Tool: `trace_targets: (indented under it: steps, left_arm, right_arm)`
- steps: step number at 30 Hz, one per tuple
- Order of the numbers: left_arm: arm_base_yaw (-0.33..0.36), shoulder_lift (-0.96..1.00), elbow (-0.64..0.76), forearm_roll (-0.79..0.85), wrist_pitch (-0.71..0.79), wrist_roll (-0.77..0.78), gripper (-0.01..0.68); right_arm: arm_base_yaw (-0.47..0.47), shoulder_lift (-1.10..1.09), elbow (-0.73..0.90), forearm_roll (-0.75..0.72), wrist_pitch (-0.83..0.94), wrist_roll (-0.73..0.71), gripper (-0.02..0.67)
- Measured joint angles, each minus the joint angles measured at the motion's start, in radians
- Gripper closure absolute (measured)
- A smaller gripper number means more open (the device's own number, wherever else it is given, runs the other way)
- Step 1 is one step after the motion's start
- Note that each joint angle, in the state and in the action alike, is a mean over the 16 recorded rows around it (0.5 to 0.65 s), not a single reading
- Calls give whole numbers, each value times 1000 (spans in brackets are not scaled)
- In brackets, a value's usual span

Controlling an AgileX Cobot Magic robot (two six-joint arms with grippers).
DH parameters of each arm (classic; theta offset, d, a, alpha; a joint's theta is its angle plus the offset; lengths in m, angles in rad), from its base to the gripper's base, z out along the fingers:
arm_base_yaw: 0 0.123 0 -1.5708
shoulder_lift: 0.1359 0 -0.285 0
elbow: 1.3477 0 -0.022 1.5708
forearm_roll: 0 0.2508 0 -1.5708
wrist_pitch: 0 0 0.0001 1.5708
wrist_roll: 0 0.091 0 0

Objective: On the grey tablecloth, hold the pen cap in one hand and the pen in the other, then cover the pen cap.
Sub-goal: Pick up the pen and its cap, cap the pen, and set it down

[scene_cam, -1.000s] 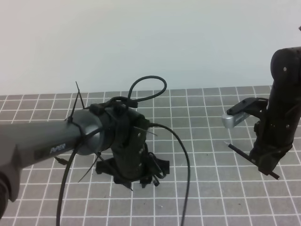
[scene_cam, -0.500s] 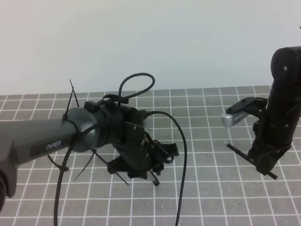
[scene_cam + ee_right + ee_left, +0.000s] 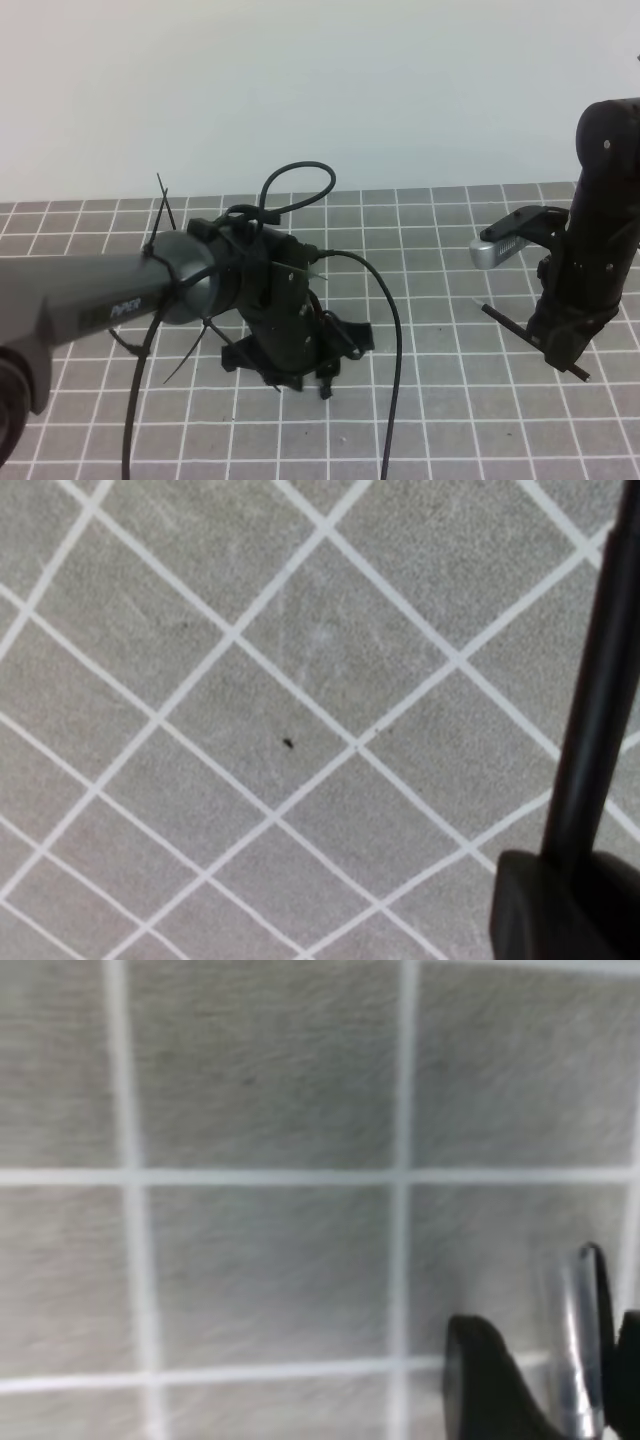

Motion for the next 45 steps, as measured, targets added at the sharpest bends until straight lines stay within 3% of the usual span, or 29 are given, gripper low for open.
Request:
trace_targets:
  steps: [12, 22, 38, 45]
  left_arm:
    - [0, 0, -55, 178, 216, 139, 494]
    - [1, 3, -76, 198, 259, 134, 569]
    - [2, 4, -75, 179, 242, 12, 379]
    - [2, 5, -74, 146, 219, 6, 397]
  right_arm:
    - [0, 0, 0, 0, -5, 0, 652]
    - [0, 0, 0, 0, -5, -1, 652]
    - [0, 0, 0, 5, -9, -6, 652]
    - [0, 0, 0, 9, -11, -6, 652]
